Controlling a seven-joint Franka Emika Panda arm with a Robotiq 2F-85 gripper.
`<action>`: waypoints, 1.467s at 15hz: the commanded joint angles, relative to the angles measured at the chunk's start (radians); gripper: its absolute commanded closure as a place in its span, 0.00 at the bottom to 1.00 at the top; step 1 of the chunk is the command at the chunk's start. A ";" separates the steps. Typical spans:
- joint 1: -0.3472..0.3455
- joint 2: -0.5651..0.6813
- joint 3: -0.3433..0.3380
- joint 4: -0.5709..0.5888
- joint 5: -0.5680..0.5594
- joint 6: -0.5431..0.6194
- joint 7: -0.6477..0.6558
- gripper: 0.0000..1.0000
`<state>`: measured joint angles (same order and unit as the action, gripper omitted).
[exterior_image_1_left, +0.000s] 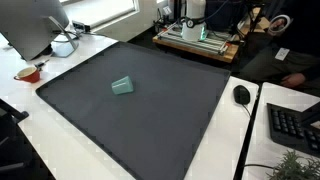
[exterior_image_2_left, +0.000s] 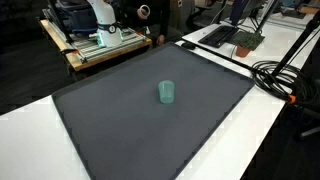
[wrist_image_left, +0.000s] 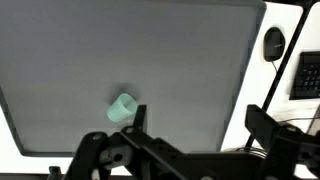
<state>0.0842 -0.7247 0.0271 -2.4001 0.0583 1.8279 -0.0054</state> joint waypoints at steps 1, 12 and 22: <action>-0.008 0.000 0.006 0.003 0.004 -0.002 -0.004 0.00; -0.019 0.054 0.127 -0.109 -0.270 0.018 0.006 0.00; 0.062 0.256 0.203 -0.115 -0.457 0.002 -0.005 0.00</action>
<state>0.1236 -0.4715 0.2499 -2.5166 -0.3911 1.8355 -0.0187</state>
